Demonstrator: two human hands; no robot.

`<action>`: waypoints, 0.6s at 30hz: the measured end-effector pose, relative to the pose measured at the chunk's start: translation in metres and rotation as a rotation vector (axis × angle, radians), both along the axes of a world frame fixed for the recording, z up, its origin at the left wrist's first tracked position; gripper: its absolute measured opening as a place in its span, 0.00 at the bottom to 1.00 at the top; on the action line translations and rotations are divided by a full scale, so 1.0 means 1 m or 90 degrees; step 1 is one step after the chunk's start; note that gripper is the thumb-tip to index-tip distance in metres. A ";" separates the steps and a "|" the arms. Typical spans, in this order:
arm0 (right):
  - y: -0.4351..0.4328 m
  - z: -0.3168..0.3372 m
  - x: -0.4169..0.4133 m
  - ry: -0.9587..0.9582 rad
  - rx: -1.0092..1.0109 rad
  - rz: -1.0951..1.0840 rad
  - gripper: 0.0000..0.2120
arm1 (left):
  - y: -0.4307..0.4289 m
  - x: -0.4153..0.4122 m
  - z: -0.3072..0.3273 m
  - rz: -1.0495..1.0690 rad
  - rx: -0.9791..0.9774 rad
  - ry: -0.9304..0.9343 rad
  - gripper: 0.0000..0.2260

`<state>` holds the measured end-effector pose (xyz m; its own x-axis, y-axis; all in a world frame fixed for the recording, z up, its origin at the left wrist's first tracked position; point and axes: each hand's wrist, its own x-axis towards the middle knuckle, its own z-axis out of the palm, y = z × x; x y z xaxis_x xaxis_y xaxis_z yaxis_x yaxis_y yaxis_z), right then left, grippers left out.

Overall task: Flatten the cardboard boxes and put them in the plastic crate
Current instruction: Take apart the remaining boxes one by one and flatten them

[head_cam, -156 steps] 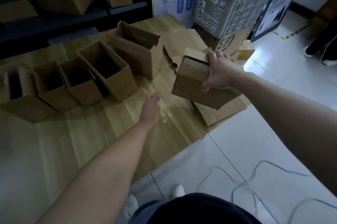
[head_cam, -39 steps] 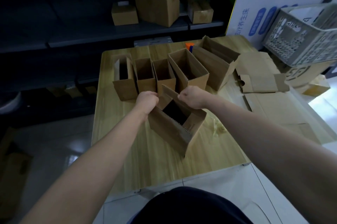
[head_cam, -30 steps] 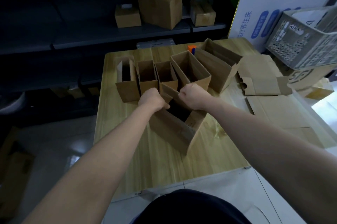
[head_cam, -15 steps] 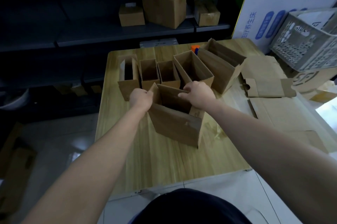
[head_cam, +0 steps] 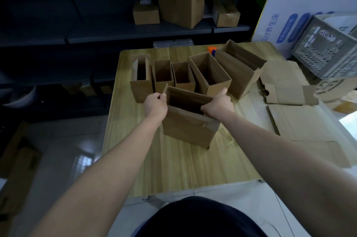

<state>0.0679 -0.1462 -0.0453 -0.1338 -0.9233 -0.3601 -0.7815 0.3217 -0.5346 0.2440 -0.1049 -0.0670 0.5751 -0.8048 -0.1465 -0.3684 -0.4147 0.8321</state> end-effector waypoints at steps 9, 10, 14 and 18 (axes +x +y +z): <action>-0.004 0.035 0.014 -0.032 0.077 0.175 0.05 | -0.001 0.006 0.018 0.077 -0.131 0.021 0.12; -0.006 0.041 0.015 -0.049 0.121 0.227 0.07 | -0.002 0.008 0.022 0.086 -0.136 0.032 0.12; -0.012 0.064 0.019 -0.185 0.391 0.434 0.30 | -0.006 0.014 0.030 0.141 -0.140 0.168 0.13; -0.017 0.060 0.021 -0.241 0.241 0.339 0.38 | -0.007 0.020 0.032 0.161 -0.122 0.362 0.11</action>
<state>0.0891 -0.1635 0.0142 0.4919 -0.6327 -0.5982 -0.6680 0.1665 -0.7253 0.2636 -0.1117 -0.0346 0.6256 -0.6965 -0.3515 0.2407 -0.2562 0.9362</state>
